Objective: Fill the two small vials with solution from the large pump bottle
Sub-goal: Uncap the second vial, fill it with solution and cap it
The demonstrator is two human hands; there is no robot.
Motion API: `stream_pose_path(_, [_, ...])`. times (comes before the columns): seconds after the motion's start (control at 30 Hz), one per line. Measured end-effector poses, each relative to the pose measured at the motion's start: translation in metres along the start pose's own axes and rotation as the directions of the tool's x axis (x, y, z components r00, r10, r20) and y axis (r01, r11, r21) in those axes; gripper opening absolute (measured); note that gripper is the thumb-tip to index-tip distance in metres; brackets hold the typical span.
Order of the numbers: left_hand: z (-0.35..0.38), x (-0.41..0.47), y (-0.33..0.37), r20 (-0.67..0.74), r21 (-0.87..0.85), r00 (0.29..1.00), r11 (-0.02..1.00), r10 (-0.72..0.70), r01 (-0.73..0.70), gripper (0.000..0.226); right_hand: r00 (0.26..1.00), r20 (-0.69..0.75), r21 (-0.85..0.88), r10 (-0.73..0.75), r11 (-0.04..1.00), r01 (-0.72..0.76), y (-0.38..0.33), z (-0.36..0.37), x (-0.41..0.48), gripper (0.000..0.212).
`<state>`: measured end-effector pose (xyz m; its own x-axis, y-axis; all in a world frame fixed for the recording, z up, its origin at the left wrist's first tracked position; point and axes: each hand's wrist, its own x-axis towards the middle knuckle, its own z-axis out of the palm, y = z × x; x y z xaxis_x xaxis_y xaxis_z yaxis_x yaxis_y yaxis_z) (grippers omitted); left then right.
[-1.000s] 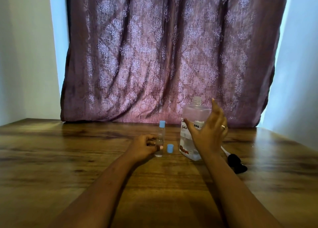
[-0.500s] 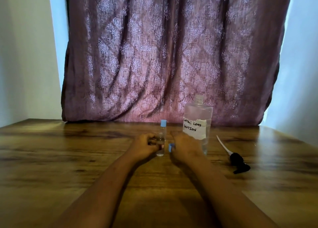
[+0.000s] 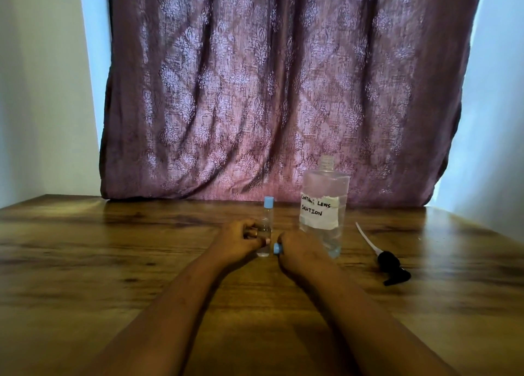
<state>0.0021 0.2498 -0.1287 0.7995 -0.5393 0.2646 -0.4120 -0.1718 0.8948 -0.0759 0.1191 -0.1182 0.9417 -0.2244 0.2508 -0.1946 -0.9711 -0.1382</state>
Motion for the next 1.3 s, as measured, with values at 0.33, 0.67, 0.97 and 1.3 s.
stream_pose_path(0.33, [-0.001, 0.001, -0.001, -0.022, -0.013, 0.999, 1.0, 0.028, -0.028, 0.026, 0.946, -0.319, 0.391, 0.05, 0.917, 0.084, -0.001, -0.018, 0.001, 0.016])
stream_pose_path(0.67, [0.002, 0.003, -0.003, -0.008, -0.034, 0.999, 0.998, 0.046, -0.046, 0.029, 0.918, -0.385, 0.735, 0.092, 0.633, 0.245, -0.007, -0.012, 0.008, 0.032])
stream_pose_path(0.97, [0.002, 0.003, -0.003, -0.001, -0.024, 0.996, 0.996, 0.084, -0.084, 0.025, 0.954, -0.301, 0.736, -0.009, 0.634, 0.238, -0.005, -0.01, 0.01, 0.034])
stream_pose_path(1.3, [0.001, 0.006, -0.006, 0.02, -0.018, 0.998, 0.998, 0.066, -0.066, 0.026, 0.936, -0.351, 0.657, 0.014, 0.716, 0.236, -0.001, -0.01, 0.013, 0.029])
